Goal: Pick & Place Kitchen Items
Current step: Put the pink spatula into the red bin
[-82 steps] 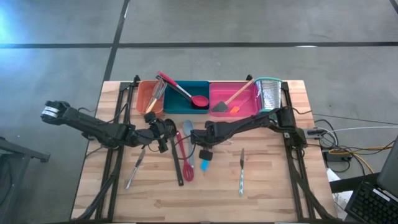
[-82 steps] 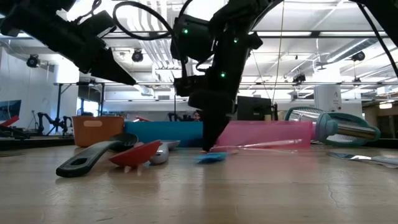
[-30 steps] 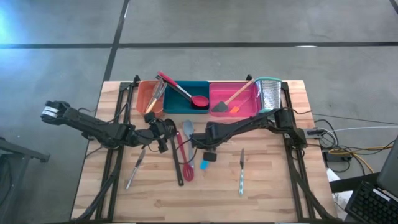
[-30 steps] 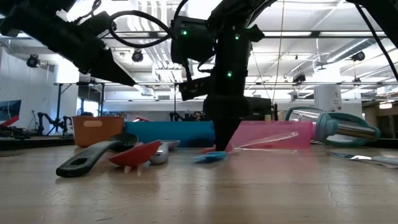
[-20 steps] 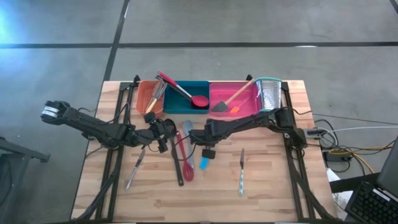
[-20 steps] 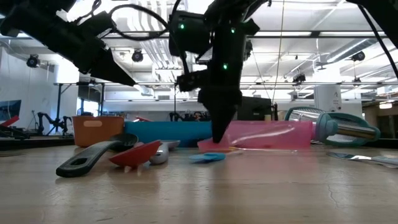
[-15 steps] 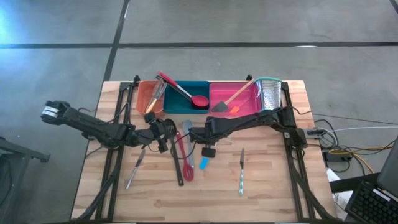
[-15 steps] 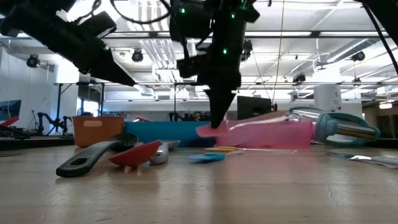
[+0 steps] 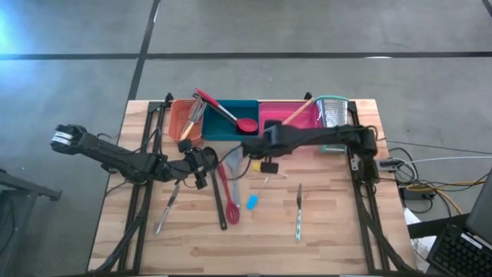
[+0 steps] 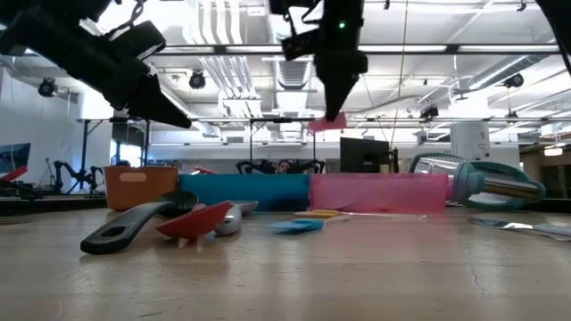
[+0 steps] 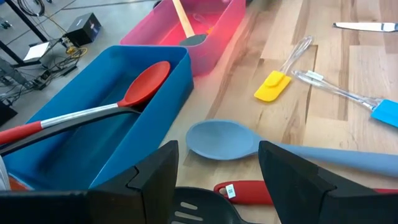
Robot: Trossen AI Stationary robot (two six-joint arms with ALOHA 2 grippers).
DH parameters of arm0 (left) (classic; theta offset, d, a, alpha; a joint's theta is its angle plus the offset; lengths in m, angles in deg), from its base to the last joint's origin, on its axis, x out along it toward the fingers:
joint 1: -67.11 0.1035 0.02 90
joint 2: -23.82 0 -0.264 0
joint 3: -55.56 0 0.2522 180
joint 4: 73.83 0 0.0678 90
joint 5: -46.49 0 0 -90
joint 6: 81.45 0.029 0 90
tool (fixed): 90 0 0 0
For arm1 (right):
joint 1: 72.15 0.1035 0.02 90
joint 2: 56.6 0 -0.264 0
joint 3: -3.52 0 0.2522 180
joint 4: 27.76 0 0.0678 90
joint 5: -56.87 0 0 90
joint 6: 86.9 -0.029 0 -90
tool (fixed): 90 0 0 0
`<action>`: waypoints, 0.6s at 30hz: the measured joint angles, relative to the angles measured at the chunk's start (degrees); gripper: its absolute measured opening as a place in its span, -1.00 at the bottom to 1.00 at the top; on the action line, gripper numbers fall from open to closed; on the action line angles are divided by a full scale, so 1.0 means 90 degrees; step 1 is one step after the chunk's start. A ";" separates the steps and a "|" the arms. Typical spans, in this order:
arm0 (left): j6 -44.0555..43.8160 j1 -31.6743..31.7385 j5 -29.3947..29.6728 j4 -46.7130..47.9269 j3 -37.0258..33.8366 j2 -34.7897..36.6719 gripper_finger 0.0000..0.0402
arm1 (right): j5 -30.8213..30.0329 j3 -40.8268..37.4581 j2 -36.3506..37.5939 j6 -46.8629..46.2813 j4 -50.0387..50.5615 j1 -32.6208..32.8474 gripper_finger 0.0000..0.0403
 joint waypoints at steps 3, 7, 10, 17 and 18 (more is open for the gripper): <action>-0.0005 0.0002 -0.0002 -0.0015 0.0000 0.0000 0.13 | -0.0053 -0.0354 0.0495 0.0259 -0.0106 -0.0288 -0.94; -0.0005 0.0002 -0.0002 -0.0020 0.0000 -0.0002 0.13 | -0.0139 -0.1087 0.1283 0.0883 -0.0604 -0.0800 -0.94; -0.0005 0.0002 -0.0002 -0.0050 0.0000 0.0000 0.13 | 0.0004 -0.1853 0.1866 0.2181 -0.1569 -0.1236 -0.94; -0.0007 0.0007 -0.0002 -0.0060 0.0000 -0.0002 0.13 | 0.0660 -0.3509 0.2542 0.6006 -0.2585 -0.2288 -0.94; -0.0007 0.0007 0.0000 -0.0058 0.0000 0.0000 0.13 | 0.0685 -0.3654 0.2543 0.6076 -0.2635 -0.2413 -0.94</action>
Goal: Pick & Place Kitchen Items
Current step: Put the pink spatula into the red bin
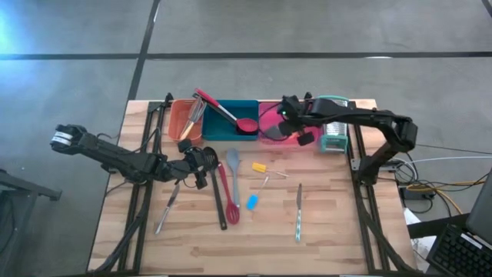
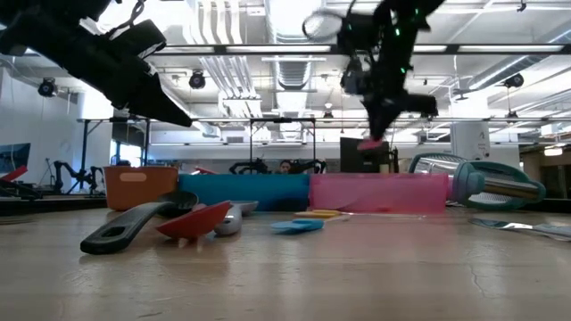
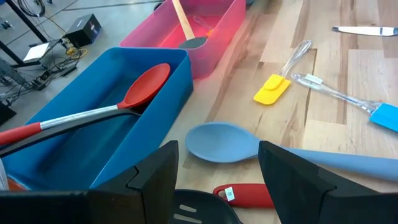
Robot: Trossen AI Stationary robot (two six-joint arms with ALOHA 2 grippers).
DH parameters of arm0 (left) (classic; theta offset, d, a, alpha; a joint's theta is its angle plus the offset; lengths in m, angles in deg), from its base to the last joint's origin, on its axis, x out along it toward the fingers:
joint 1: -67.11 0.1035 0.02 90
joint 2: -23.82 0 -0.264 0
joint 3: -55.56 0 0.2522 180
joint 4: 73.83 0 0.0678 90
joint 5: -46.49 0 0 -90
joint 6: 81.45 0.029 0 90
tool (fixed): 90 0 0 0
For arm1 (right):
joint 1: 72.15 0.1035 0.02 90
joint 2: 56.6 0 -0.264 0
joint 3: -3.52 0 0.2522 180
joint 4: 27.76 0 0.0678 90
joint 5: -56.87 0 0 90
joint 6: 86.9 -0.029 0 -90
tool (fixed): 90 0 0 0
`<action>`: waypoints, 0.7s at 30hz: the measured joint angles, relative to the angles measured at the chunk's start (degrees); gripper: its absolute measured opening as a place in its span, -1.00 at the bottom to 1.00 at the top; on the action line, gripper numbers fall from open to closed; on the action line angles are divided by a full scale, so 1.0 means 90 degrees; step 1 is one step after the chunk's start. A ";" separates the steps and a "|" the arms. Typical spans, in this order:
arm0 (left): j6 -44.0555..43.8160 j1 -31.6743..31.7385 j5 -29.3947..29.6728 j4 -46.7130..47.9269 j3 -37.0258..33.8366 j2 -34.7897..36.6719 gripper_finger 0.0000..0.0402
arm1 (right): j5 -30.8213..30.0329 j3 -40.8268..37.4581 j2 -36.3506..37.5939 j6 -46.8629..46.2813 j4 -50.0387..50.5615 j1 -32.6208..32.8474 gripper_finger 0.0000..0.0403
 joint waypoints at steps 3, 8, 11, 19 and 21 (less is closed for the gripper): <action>0.0002 0.0026 -0.0001 -0.0002 0.0000 0.0000 0.13 | 0.0314 -0.0406 -0.0002 0.0312 -0.0254 -0.0311 -0.94; 0.0002 0.0034 0.0000 0.0000 0.0002 -0.0002 0.13 | 0.0369 -0.0917 -0.0002 0.0908 -0.1160 -0.0502 -0.94; 0.0002 0.0044 0.0001 -0.0002 0.0002 0.0000 0.13 | 0.0367 -0.1087 -0.0002 0.1033 -0.1522 -0.0526 -0.94; 0.0002 0.0066 0.0005 -0.0002 0.0002 -0.0002 0.13 | 0.0367 -0.1362 -0.0002 0.1054 -0.1620 -0.0509 -0.94; 0.0002 0.0067 0.0005 -0.0002 0.0002 -0.0001 0.13 | 0.0365 -0.1451 -0.0002 0.1049 -0.1771 -0.0473 -0.94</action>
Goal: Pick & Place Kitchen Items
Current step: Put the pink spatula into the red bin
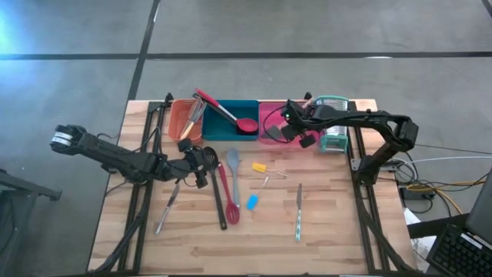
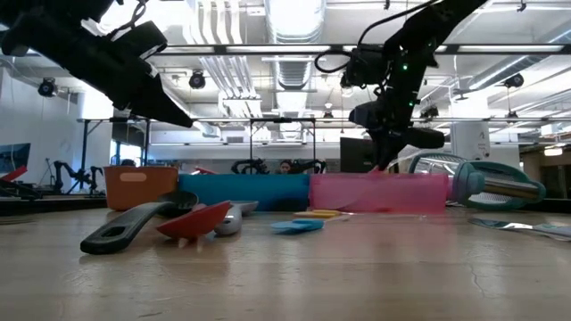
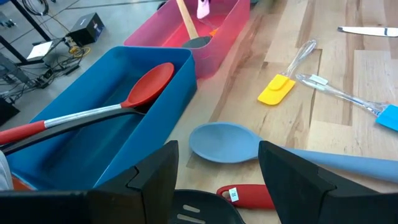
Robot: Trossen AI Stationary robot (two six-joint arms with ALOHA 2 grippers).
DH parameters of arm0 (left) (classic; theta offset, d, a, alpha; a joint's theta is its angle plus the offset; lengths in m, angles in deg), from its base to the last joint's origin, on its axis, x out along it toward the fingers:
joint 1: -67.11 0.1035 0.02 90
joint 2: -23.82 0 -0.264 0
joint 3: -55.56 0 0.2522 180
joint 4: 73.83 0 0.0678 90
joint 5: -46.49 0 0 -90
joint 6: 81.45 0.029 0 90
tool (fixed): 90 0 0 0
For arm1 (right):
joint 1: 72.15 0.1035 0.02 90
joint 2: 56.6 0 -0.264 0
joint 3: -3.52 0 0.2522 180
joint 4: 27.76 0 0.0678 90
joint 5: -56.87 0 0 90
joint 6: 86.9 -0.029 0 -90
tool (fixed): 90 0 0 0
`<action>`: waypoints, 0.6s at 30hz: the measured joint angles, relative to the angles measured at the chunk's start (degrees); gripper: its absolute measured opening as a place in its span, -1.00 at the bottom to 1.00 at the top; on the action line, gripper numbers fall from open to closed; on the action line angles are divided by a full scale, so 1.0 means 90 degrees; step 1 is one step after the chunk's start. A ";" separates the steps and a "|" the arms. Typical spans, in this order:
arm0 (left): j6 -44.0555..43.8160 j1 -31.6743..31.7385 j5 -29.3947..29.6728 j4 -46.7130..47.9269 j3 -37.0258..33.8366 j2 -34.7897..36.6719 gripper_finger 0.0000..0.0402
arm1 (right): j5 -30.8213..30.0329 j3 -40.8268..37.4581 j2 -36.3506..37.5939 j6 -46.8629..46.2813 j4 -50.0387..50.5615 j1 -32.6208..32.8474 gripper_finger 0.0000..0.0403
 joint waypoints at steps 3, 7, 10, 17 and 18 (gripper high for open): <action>0.0000 0.0008 0.0000 -0.0008 0.0000 -0.0001 0.13 | 0.0000 -0.0096 -0.0112 0.0005 -0.0224 0.0094 -0.94; 0.0000 0.0010 0.0000 -0.0046 0.0002 -0.0001 0.13 | 0.0000 0.0024 -0.0562 0.0014 -0.0196 0.0175 -0.94; 0.0000 0.0010 0.0000 -0.0046 0.0002 0.0001 0.13 | -0.0002 0.0191 -0.0816 0.0038 -0.0185 0.0170 -0.94; 0.0019 0.0013 -0.0002 -0.0044 0.0002 0.0002 0.13 | 0.0005 0.0326 -0.0928 0.0060 -0.0189 0.0150 -0.94; 0.0019 0.0013 -0.0002 -0.0046 0.0002 -0.0001 0.13 | 0.0010 0.0322 -0.0928 0.0006 -0.0184 0.0150 -0.94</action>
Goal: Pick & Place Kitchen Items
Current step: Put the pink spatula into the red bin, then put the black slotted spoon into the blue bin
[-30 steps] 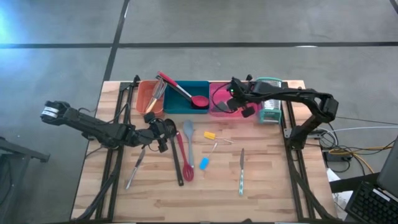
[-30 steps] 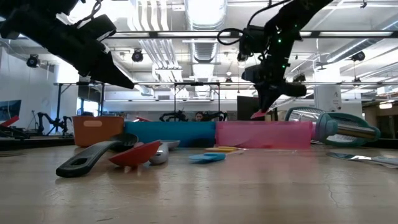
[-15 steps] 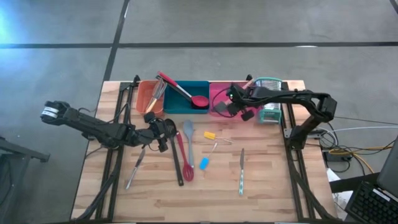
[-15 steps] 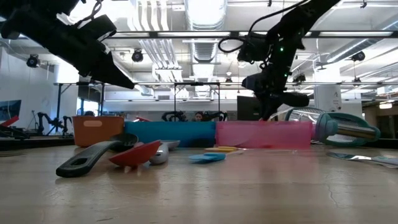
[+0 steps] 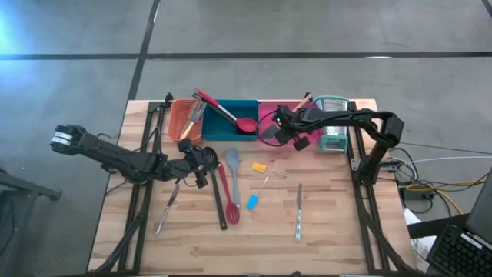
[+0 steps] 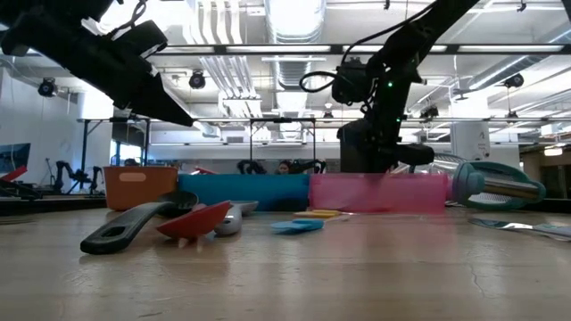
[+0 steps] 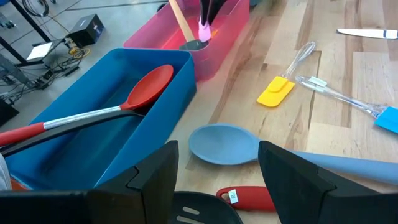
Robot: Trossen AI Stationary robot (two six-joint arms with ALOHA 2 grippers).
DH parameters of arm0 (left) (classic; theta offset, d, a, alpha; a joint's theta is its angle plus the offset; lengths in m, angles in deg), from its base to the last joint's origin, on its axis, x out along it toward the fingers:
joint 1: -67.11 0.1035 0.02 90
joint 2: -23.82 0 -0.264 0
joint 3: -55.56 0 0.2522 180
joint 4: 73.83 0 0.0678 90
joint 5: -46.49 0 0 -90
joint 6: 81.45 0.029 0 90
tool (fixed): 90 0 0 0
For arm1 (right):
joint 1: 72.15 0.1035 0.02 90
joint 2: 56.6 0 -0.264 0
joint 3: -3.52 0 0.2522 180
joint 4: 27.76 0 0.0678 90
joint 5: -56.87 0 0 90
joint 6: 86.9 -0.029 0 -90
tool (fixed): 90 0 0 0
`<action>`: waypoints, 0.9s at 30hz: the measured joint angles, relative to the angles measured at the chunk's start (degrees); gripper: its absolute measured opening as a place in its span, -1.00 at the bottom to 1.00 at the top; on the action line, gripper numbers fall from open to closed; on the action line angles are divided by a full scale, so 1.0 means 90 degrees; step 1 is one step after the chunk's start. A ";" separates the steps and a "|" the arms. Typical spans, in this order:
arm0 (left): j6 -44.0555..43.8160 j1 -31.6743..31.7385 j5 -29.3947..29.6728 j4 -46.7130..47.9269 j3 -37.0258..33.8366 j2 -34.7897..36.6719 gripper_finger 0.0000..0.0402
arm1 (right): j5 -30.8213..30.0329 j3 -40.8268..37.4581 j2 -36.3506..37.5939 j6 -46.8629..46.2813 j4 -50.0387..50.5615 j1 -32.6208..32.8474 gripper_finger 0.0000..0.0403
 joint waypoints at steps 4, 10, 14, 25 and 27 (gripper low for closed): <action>0.0000 0.0000 -0.0002 0.0002 0.0000 0.0001 0.13 | 0.0022 -0.0010 0.0000 -0.0158 0.0008 0.0016 -0.87; -0.0008 0.0000 -0.0005 0.0002 -0.0002 0.0000 0.13 | 0.0063 -0.0010 0.0001 -0.0367 -0.0010 0.0019 -0.65; -0.0010 0.0002 -0.0005 0.0000 -0.0005 0.0000 0.13 | -0.0064 0.0015 0.0002 -0.0534 0.0029 0.0029 -0.54; -0.0017 0.0012 -0.0006 0.0001 -0.0007 0.0000 0.13 | -0.0528 0.1073 0.0356 -0.1431 0.1265 0.0450 -0.57; -0.0023 0.0012 -0.0007 0.0001 -0.0010 0.0000 0.13 | -0.0529 0.1319 0.0395 -0.1702 0.1622 0.0543 -0.60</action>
